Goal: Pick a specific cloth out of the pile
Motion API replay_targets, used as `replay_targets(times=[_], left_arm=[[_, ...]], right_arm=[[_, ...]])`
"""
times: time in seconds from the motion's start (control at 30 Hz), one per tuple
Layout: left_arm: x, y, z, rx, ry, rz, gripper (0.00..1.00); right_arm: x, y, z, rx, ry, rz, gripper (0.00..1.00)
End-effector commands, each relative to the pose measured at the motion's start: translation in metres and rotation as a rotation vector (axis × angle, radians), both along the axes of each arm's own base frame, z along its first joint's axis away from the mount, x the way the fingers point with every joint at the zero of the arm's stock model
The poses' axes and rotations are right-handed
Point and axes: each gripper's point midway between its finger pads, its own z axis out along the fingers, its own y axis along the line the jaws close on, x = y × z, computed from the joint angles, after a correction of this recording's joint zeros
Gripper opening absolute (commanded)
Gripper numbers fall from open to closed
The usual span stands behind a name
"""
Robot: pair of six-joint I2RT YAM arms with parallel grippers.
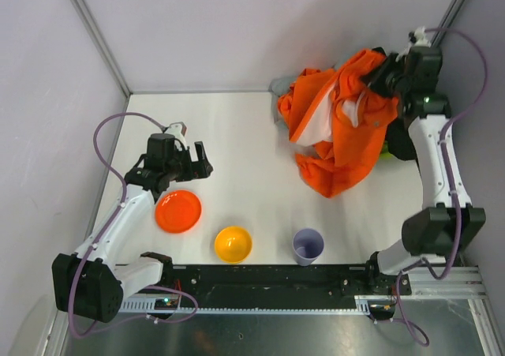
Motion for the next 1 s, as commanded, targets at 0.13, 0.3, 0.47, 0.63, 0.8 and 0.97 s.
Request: replay_targets(times=[0.13, 0.3, 0.47, 0.63, 0.8, 0.97], left_arm=[[0.006, 0.004, 0.003, 0.002, -0.021, 0.026, 1.00], [0.007, 0.005, 0.002, 0.007, -0.018, 0.030, 1.00], [0.008, 0.005, -0.002, 0.009, -0.005, 0.026, 1.00], [0.009, 0.005, -0.004, 0.013, 0.002, 0.025, 0.99], [0.009, 0.004, -0.006, 0.012, 0.010, 0.021, 1.00], [0.009, 0.003, -0.007, 0.010, 0.014, 0.019, 1.00]], right_arm=[[0.060, -0.036, 0.157, -0.049, -0.342, -0.040, 0.00], [0.080, -0.058, 0.171, 0.009, -0.397, -0.077, 0.00], [0.106, -0.075, 0.147, 0.043, -0.374, -0.108, 0.00], [0.146, -0.086, 0.068, 0.059, -0.201, -0.112, 0.00], [0.169, -0.097, -0.060, 0.068, 0.105, -0.123, 0.00], [0.160, -0.096, -0.204, 0.151, 0.453, -0.105, 0.00]])
